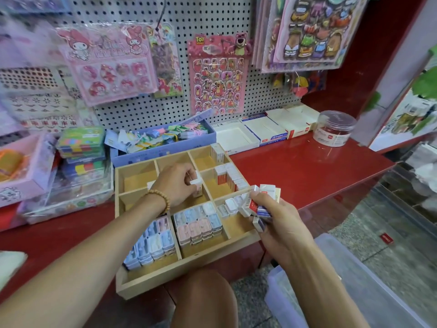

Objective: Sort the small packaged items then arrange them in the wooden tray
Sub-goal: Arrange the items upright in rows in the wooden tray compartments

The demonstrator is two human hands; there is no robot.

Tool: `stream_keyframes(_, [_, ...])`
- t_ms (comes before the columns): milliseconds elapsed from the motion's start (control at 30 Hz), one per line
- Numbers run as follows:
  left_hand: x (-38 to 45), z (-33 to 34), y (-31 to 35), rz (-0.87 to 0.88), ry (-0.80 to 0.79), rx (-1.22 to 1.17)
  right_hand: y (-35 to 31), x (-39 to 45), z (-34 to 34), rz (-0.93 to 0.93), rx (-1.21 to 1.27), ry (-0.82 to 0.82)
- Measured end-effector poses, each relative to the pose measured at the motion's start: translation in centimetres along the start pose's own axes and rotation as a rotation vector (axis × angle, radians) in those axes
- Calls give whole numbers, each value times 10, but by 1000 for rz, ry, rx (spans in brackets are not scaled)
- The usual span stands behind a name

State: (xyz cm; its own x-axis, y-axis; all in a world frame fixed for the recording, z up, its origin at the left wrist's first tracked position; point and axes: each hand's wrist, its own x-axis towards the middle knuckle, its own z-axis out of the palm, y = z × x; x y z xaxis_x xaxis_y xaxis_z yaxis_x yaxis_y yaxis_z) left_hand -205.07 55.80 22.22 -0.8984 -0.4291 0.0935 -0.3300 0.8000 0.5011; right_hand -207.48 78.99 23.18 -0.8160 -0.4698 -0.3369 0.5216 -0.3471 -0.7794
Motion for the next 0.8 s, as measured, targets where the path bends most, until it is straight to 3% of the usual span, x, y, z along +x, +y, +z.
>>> stream_keyframes(167, [-1, 12, 1, -6, 54, -9, -1, -1, -4, 10, 81, 28])
stream_keyframes(367, [-4, 1, 9, -2, 54, 95, 3, -3, 0, 8, 9, 46])
stream_keyframes(467, [-11, -12, 22, -22, 111, -78, 3, -4, 2, -5, 15, 63])
stream_keyframes(600, [-40, -28, 51, -59, -148, -631, 1, -6, 12, -38, 49, 82])
stream_keyframes(700, [-56, -29, 64, 29, -337, -633, -1, -8, 21, -59, 8, 94])
stream_keyframes(800, [-56, -27, 67, 40, -385, -648, -3, -8, 25, -62, -27, 84])
